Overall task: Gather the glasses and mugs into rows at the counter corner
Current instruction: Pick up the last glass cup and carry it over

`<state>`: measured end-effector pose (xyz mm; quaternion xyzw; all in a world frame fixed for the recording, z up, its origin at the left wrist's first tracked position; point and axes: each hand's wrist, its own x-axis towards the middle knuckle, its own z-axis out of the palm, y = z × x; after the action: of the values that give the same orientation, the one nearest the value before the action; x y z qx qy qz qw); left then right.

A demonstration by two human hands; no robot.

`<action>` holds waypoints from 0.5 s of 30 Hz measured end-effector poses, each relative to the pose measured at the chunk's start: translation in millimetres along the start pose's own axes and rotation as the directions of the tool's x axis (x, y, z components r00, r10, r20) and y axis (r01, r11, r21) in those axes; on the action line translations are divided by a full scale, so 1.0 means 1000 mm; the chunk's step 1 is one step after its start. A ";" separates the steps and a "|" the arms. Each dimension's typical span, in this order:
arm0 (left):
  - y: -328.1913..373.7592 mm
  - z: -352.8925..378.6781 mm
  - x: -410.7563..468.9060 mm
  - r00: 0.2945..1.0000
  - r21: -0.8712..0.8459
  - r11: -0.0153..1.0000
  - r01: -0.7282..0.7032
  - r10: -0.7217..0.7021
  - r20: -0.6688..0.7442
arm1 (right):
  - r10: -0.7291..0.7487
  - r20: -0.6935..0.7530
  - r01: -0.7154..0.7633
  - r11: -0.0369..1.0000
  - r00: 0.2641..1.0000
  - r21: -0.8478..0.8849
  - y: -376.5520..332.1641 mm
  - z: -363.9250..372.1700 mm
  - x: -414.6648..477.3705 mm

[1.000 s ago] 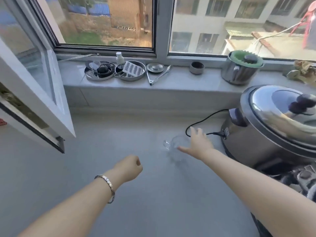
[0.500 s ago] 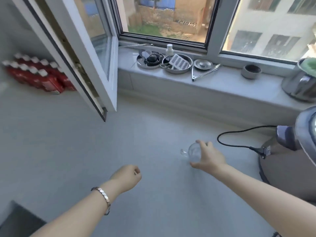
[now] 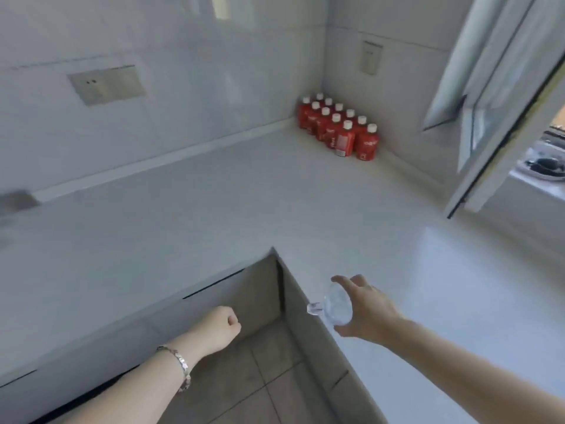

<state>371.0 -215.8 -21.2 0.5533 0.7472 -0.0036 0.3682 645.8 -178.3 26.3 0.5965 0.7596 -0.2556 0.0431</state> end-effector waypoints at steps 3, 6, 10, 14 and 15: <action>-0.089 -0.036 -0.027 0.995 -0.004 0.996 0.085 -0.085 -0.054 | -0.079 0.006 0.079 0.997 0.997 0.007 -0.090 0.025 0.020; -0.179 -0.071 -0.056 0.982 -0.039 0.986 0.162 -0.165 -0.093 | -0.165 0.034 0.166 0.986 0.986 -0.019 -0.177 0.048 0.039; -0.283 -0.116 -0.091 0.941 -0.128 0.952 0.277 -0.296 -0.166 | -0.287 0.090 0.296 0.949 0.954 -0.109 -0.286 0.070 0.061; -0.358 -0.150 -0.108 0.892 -0.214 0.906 0.364 -0.405 -0.201 | -0.367 0.142 0.385 0.913 0.919 -0.133 -0.373 0.090 0.089; -0.374 -0.157 -0.108 0.886 -0.235 0.899 0.370 -0.417 -0.201 | -0.383 0.155 0.404 0.905 0.911 -0.135 -0.391 0.096 0.098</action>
<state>-12.6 -384.9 3.0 0.3478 0.8808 0.0614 0.3153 232.1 -195.3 38.8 0.4081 0.8786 -0.2325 0.0868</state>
